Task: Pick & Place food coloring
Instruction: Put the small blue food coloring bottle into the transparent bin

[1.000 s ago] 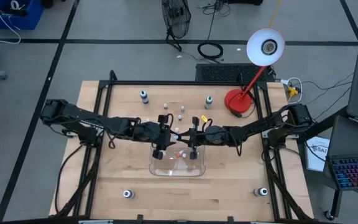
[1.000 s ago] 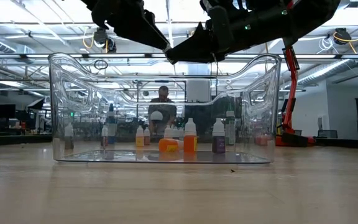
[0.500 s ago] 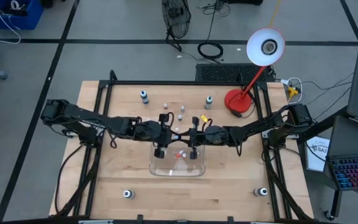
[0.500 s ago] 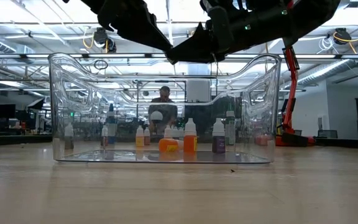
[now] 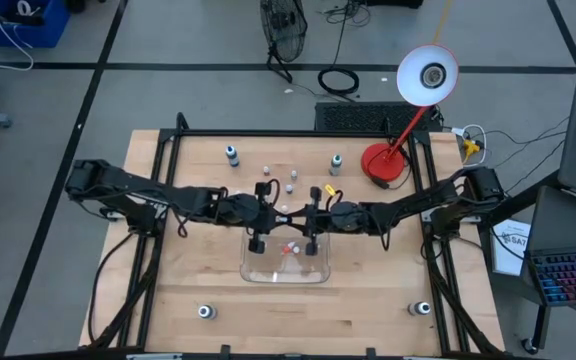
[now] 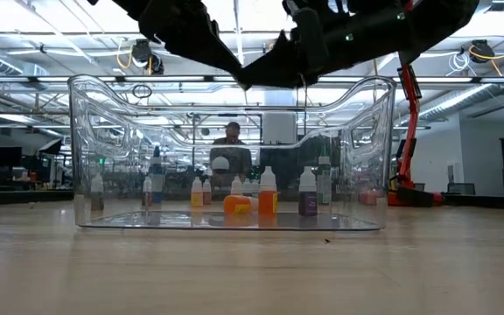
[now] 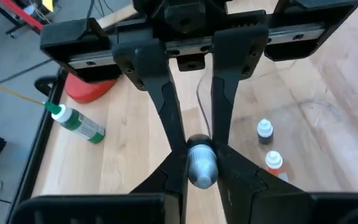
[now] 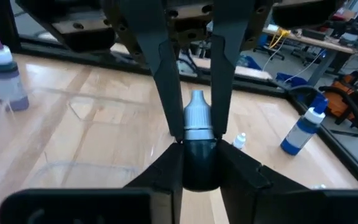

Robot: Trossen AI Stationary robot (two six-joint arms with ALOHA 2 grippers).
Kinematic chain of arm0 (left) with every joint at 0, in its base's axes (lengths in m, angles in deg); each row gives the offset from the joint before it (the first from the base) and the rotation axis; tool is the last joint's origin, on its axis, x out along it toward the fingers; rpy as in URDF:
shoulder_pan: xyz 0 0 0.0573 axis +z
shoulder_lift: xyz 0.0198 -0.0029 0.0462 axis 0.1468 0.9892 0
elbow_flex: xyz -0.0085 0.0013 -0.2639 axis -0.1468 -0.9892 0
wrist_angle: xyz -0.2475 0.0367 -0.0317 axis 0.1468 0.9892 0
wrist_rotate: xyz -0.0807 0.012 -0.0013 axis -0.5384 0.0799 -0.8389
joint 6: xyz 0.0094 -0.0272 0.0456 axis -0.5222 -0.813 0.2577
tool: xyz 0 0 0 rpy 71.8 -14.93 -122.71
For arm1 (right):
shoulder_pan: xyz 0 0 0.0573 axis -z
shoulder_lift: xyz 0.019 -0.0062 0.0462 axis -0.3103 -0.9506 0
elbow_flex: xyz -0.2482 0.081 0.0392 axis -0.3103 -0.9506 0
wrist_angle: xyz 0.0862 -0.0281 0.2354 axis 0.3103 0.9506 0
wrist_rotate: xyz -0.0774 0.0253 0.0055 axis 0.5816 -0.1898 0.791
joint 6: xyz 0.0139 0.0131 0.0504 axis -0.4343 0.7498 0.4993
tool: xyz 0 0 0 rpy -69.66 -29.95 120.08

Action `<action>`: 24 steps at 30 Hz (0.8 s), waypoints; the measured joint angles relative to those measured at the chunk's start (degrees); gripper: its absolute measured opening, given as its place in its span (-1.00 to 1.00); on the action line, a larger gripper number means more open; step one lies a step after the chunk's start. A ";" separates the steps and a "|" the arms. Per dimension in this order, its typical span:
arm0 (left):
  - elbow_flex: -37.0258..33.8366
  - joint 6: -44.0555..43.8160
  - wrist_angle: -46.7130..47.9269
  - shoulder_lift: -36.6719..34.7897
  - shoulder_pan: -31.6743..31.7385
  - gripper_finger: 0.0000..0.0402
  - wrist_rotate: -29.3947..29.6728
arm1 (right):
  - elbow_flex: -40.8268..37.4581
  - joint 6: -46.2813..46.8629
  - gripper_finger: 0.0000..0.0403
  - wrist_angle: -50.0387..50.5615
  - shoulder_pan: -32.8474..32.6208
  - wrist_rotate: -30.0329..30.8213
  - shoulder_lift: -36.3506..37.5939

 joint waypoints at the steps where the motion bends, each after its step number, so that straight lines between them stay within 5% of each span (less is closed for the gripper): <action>1: 0.10 -0.77 1.29 -0.17 0.00 -0.68 0.15 | 0.00 0.15 -0.60 0.44 -0.25 0.17 0.66; 11: -0.29 -9.98 19.45 -1.50 -3.24 -0.68 0.52 | 0.05 0.25 -0.47 9.83 -3.20 -0.09 10.19; 24: -0.23 -12.84 15.20 1.76 -6.91 -0.69 -6.61 | 0.04 0.04 -0.54 11.88 -2.50 -0.05 11.30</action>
